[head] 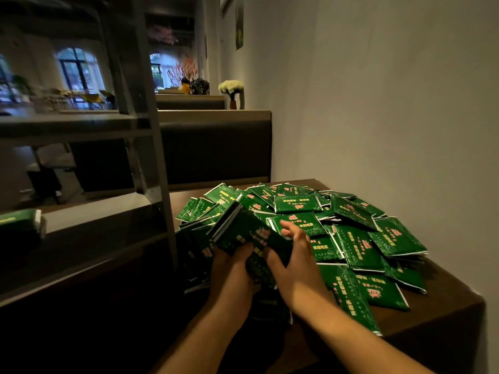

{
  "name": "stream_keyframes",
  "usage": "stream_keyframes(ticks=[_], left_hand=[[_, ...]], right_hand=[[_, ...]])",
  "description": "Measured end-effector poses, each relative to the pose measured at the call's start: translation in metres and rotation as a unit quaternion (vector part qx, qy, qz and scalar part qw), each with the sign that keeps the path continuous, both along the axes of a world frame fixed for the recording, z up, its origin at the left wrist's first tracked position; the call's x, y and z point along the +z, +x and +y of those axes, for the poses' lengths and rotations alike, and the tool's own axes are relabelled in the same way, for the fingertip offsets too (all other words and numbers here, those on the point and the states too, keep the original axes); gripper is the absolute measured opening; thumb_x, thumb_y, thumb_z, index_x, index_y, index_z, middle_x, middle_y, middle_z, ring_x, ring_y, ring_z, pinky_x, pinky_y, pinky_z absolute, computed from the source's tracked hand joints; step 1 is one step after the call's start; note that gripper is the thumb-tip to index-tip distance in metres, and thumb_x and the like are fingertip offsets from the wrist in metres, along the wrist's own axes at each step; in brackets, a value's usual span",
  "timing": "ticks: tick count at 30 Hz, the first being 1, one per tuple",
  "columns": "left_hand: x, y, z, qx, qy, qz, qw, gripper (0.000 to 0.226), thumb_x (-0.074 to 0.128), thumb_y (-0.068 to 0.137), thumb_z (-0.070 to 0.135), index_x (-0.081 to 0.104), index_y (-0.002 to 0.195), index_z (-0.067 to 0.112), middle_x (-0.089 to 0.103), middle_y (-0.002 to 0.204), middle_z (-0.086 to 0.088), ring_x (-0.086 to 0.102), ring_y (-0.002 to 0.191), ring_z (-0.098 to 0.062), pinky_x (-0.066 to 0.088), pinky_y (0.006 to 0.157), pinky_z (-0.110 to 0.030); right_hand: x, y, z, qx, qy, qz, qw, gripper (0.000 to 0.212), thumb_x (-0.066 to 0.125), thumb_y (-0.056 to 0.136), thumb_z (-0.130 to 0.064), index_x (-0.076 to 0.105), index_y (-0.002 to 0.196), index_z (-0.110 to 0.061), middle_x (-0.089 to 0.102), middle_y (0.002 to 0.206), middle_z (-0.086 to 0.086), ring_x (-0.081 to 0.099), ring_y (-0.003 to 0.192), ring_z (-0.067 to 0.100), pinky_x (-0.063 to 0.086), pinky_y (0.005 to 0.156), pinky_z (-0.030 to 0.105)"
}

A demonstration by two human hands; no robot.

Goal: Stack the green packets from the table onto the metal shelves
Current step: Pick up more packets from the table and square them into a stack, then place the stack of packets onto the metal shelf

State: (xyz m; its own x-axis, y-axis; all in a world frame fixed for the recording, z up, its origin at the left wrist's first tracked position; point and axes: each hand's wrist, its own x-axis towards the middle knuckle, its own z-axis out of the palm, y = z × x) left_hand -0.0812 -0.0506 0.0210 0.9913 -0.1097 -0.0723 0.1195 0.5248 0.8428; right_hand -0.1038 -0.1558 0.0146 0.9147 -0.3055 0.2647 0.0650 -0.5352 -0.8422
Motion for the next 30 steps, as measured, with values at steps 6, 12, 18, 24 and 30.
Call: stream_keyframes(ticks=[6,12,18,24,30], left_hand=[[0.037,-0.018,0.017,0.005,-0.050,0.106,0.993,0.017,0.056,0.093,0.014,0.062,0.109,0.016,0.074,0.098,-0.010,0.070,0.085,-0.024,0.050,0.063,-0.032],[0.069,-0.034,0.067,0.081,-0.027,0.132,0.988,0.025,0.055,0.093,0.011,0.055,0.117,0.009,0.072,0.090,-0.011,0.070,0.075,-0.022,0.050,0.056,-0.029],[0.085,-0.046,0.136,0.184,-0.034,0.139,0.972,0.008,0.055,0.092,0.011,0.053,0.094,0.018,0.065,0.086,-0.006,0.061,0.077,-0.019,0.043,0.060,-0.030],[0.083,-0.053,0.196,0.319,-0.055,0.062,0.944,0.034,0.049,0.095,0.012,0.050,0.127,0.023,0.062,0.113,-0.003,0.059,0.094,-0.016,0.046,0.075,-0.029],[0.080,-0.062,0.232,0.343,-0.065,0.076,0.934,0.037,0.044,0.096,0.009,0.049,0.131,0.021,0.061,0.118,-0.008,0.059,0.096,-0.020,0.047,0.072,-0.030]], right_hand=[[0.019,-0.002,0.019,0.027,0.120,-0.100,0.987,0.034,0.062,0.091,-0.034,0.039,0.103,-0.056,0.050,0.129,-0.008,0.054,0.113,0.016,0.050,0.087,0.026],[0.037,-0.005,0.059,0.125,0.103,-0.132,0.978,0.025,0.060,0.093,-0.016,0.056,0.102,-0.038,0.053,0.117,-0.008,0.054,0.107,-0.001,0.048,0.091,0.017],[0.058,0.009,0.131,0.234,0.088,-0.078,0.965,0.024,0.058,0.094,-0.016,0.054,0.096,-0.039,0.054,0.109,-0.010,0.056,0.099,0.002,0.050,0.084,0.019],[0.079,0.051,0.209,0.339,0.076,0.014,0.938,0.015,0.053,0.098,-0.016,0.062,0.108,-0.023,0.056,0.104,-0.013,0.056,0.107,0.011,0.047,0.089,0.021],[0.095,0.084,0.258,0.406,-0.023,0.090,0.909,0.023,0.053,0.098,-0.020,0.063,0.119,-0.019,0.059,0.108,-0.003,0.058,0.091,0.007,0.052,0.074,0.021]])
